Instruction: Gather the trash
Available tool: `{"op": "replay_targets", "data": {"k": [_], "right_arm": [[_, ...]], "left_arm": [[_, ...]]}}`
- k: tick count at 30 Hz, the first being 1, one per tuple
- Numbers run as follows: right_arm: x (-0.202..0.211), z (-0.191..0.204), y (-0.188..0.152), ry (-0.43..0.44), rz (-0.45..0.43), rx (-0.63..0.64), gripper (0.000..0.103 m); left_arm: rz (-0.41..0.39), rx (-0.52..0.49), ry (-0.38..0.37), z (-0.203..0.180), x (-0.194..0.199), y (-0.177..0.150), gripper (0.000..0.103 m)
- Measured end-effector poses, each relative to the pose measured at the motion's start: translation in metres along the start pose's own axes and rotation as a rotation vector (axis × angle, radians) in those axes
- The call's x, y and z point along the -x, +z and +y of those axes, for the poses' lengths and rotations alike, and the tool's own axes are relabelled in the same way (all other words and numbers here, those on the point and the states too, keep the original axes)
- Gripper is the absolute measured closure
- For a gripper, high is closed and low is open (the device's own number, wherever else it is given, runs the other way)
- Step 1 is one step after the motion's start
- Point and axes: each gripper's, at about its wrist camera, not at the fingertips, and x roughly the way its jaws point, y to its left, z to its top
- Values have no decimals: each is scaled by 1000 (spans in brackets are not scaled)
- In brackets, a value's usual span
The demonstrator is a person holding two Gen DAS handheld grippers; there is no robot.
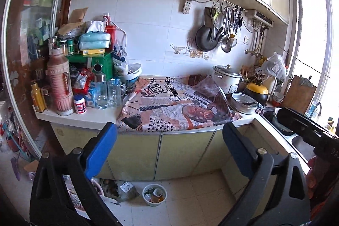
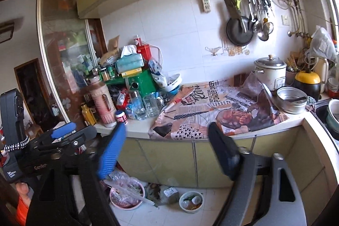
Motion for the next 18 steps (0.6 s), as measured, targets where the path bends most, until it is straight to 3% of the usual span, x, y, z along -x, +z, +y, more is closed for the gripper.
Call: {"op": "replay_targets", "data": {"k": [3,18], "right_arm": [[14,8,-3,-19,-22,-5,1],[40,38,-14,-61,-27,52,0]], "left_arm": [[-13,-25,7,3,21,-3,1],[-28,-34,-14,12,51,-14,1]]}}
